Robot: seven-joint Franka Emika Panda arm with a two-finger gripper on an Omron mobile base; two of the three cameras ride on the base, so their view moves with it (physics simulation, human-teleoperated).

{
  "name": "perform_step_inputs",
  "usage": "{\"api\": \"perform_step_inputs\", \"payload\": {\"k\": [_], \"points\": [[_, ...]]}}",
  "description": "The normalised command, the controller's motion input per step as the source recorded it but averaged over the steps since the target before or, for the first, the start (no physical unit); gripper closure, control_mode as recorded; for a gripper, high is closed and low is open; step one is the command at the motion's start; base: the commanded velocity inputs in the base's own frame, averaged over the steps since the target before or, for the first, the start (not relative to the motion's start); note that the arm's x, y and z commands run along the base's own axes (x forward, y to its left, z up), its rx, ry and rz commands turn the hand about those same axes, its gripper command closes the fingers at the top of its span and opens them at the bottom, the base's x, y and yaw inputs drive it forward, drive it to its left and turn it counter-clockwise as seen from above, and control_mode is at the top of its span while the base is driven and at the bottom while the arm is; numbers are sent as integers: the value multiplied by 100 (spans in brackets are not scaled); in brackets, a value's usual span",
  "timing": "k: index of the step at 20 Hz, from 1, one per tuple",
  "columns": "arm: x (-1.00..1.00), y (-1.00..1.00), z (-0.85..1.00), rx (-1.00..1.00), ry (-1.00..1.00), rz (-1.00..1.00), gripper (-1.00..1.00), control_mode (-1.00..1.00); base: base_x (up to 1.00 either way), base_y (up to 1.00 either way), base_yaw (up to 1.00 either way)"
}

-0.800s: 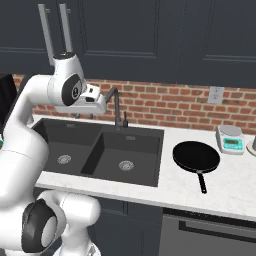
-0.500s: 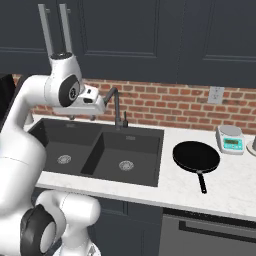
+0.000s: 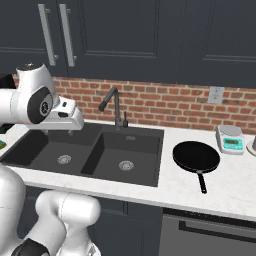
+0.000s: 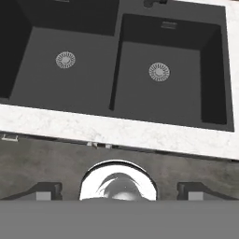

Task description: Pick the pan and sponge and place them into the sink. Then turn on the water.

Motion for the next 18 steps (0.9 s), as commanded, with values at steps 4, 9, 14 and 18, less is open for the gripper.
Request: {"api": "perform_step_inputs", "payload": {"k": [4,9,14,18], "points": [[-84,88,-9,0,0,0,-100,-100,0,0,0],[-39,100,-4,0,3,0,-100,-100,0,0,0],[0,100,0,0,5,0,-100,-100,0,0,0],[0,100,0,0,14,0,-100,-100,0,0,0]]}}
